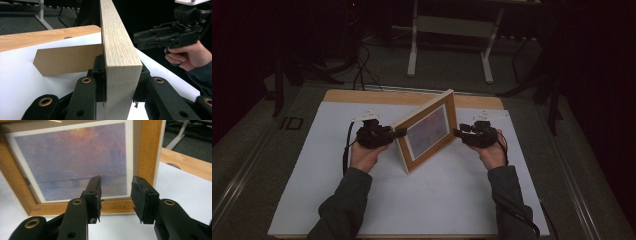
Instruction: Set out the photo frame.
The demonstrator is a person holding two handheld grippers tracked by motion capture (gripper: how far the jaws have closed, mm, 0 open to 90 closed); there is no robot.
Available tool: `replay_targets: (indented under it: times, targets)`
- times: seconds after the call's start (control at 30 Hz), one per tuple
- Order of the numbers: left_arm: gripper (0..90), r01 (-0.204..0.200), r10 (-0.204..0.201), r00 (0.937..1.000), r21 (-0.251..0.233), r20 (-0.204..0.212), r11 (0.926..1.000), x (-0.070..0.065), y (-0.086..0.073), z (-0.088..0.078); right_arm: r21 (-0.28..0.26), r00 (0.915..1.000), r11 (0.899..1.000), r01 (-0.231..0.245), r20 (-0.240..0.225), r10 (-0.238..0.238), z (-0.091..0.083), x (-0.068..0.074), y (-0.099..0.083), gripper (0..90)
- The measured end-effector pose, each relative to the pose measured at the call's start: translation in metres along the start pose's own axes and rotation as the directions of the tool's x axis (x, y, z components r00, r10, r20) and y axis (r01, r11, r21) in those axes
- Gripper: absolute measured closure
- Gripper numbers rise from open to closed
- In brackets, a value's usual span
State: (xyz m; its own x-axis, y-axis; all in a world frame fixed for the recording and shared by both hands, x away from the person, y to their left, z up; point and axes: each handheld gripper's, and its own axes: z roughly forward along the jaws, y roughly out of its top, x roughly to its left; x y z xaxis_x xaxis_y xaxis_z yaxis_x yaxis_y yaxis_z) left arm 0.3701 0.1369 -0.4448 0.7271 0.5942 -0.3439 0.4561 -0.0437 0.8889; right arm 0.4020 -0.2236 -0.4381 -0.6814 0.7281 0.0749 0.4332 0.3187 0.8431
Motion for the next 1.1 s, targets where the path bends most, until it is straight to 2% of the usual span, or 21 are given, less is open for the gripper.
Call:
replay_targets:
  times: [0.2, 0.6, 0.77, 1.1]
  targets:
    - [71.2, -0.007, 0.007, 0.9999, 0.006, 0.015, 1.0, 0.002, 0.0, -0.001, 0.007, 0.9997, 1.0, -0.022, 0.014, 0.022, 0.004, -0.009, 0.001, 57.6]
    - [71.2, -0.01, 0.009, 0.999, 0.006, 0.044, 0.9999, 0.005, 0.0, -0.002, 0.011, 0.9989, 1.0, -0.015, 0.045, 0.014, 0.01, -0.017, 0.013, 52.8]
    - [71.2, -0.009, 0.009, 0.9988, 0.006, 0.047, 0.9999, 0.006, 0.0, -0.002, 0.001, 0.9985, 1.0, -0.031, 0.045, 0.031, 0.013, -0.021, 0.019, 51.7]
    - [71.1, -0.012, 0.011, 0.998, 0.01, 0.062, 0.9999, 0.007, 0.001, -0.002, 0.004, 0.9986, 1.0, -0.025, 0.046, 0.025, 0.025, -0.025, 0.026, 49.8]
